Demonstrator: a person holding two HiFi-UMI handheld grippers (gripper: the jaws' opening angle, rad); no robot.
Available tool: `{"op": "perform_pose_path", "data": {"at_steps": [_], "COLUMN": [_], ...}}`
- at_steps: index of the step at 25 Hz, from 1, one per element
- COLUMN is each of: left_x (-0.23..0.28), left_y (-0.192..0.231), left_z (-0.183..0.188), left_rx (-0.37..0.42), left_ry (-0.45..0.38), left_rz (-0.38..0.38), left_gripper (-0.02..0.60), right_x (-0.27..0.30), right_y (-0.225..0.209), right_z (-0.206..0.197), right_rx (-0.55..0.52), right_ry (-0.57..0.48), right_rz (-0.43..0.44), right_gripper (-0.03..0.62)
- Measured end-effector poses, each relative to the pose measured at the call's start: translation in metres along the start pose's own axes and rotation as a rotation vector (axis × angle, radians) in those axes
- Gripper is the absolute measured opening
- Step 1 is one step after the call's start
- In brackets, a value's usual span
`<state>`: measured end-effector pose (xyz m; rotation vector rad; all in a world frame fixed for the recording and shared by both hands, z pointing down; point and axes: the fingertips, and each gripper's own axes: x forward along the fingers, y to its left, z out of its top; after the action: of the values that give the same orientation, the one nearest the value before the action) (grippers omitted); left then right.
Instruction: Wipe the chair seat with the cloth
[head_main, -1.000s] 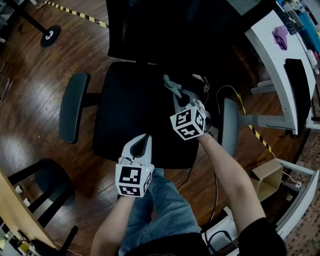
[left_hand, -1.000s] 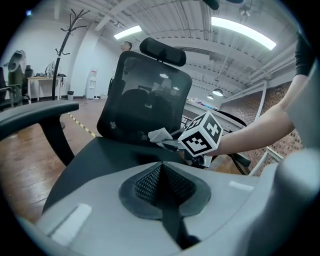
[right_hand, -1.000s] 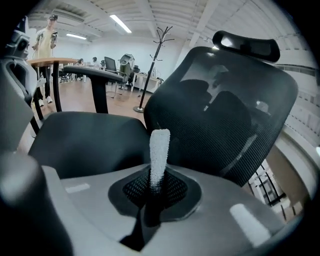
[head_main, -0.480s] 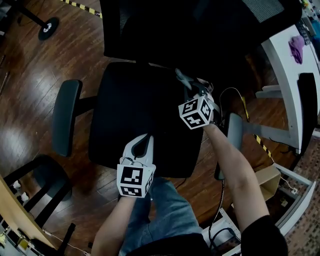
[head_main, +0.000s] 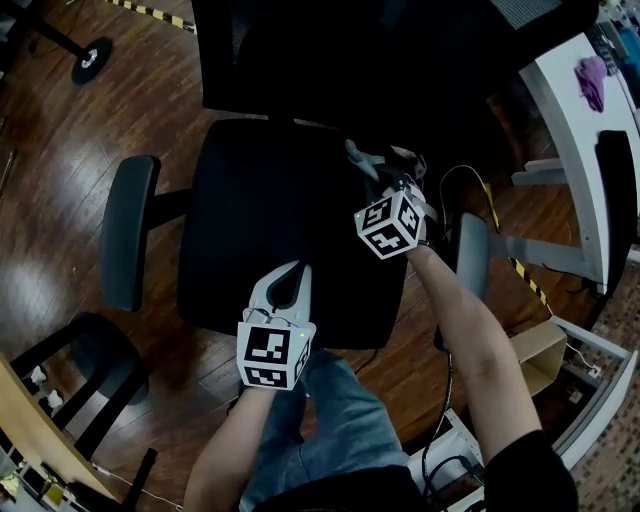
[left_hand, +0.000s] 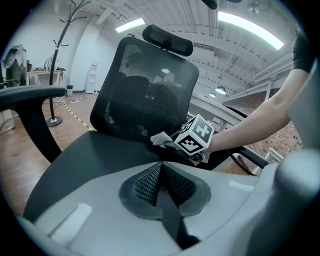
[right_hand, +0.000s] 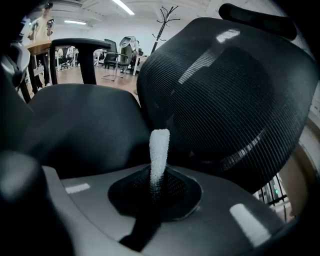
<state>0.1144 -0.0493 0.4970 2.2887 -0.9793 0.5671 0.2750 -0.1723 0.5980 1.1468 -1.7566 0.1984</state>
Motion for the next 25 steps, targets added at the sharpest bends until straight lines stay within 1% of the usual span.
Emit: {"op": "perform_pose_path", "data": {"at_steps": [7,16,25], "left_x": [-0.020,-0.048,-0.078], "left_y": [-0.007,-0.020,-0.037], "left_z": [-0.012,-0.026,-0.048], "left_rx": [0.025,0.056,0.088], "left_ry": [0.004,0.010,0.013], "left_rz": [-0.023,-0.051,-0.078], "left_gripper": [0.005,0.005,0.005], "right_x": [-0.029,-0.076,-0.127], "right_y": [0.028,0.089,0.162], "right_z": [-0.007,-0.018,-0.045], "right_rx": [0.024,0.122,0.162], "right_ry": [-0.005,-0.014,-0.030], "right_rz": [-0.005,0.009,0.038], "right_gripper": [0.009,0.011,0.011]}}
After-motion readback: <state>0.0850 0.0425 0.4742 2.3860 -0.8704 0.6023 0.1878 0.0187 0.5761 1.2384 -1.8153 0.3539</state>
